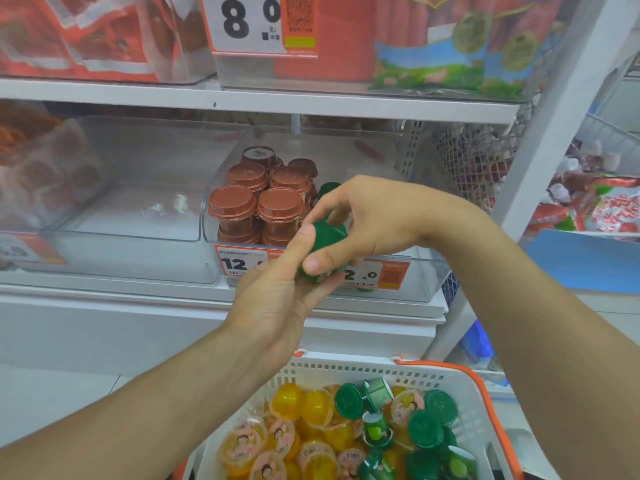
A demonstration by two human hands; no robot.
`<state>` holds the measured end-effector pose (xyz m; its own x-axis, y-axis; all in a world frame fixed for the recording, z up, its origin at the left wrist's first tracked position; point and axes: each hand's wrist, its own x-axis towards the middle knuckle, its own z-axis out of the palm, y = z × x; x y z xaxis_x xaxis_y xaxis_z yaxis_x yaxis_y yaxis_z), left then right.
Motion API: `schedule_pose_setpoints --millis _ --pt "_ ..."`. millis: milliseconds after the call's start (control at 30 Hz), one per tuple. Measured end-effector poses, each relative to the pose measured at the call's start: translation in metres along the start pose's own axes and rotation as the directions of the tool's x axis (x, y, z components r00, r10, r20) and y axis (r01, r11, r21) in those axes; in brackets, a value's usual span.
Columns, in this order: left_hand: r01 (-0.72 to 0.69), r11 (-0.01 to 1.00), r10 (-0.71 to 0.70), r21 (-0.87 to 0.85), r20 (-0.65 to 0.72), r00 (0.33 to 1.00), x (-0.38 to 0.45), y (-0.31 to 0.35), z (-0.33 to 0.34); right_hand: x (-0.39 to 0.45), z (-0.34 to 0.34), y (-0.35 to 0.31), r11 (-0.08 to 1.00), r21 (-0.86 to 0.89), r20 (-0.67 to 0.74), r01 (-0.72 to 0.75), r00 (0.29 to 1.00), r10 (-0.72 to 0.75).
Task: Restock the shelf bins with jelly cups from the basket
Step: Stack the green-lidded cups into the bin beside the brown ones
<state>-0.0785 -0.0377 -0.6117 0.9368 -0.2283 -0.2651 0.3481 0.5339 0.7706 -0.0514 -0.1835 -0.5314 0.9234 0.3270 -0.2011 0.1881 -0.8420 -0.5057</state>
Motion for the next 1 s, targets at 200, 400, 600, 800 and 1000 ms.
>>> schedule_pose_setpoints --millis 200,400,600,800,1000 --pt "0.098 0.995 -0.097 0.016 -0.066 0.993 0.003 0.004 -0.002 0.005 -0.007 0.016 0.961 0.265 -0.069 -0.080 0.992 0.102" --pt "0.174 0.931 -0.153 0.320 -0.091 0.984 0.005 -0.008 -0.005 0.015 -0.018 0.060 0.927 0.310 -0.274 -0.213 0.913 0.301" --pt "0.189 0.868 -0.174 0.459 -0.075 0.982 0.008 -0.022 -0.002 0.039 0.003 0.090 0.967 -0.089 -0.377 -0.240 0.906 0.191" --pt "0.181 0.844 -0.189 0.505 -0.036 0.981 0.011 -0.029 -0.002 0.058 0.022 0.108 0.957 -0.131 -0.308 -0.257 0.929 0.207" --pt "0.172 0.834 -0.199 0.523 -0.004 0.980 0.011 -0.030 -0.004 0.056 0.015 0.115 0.916 -0.169 -0.338 -0.364 0.894 0.293"
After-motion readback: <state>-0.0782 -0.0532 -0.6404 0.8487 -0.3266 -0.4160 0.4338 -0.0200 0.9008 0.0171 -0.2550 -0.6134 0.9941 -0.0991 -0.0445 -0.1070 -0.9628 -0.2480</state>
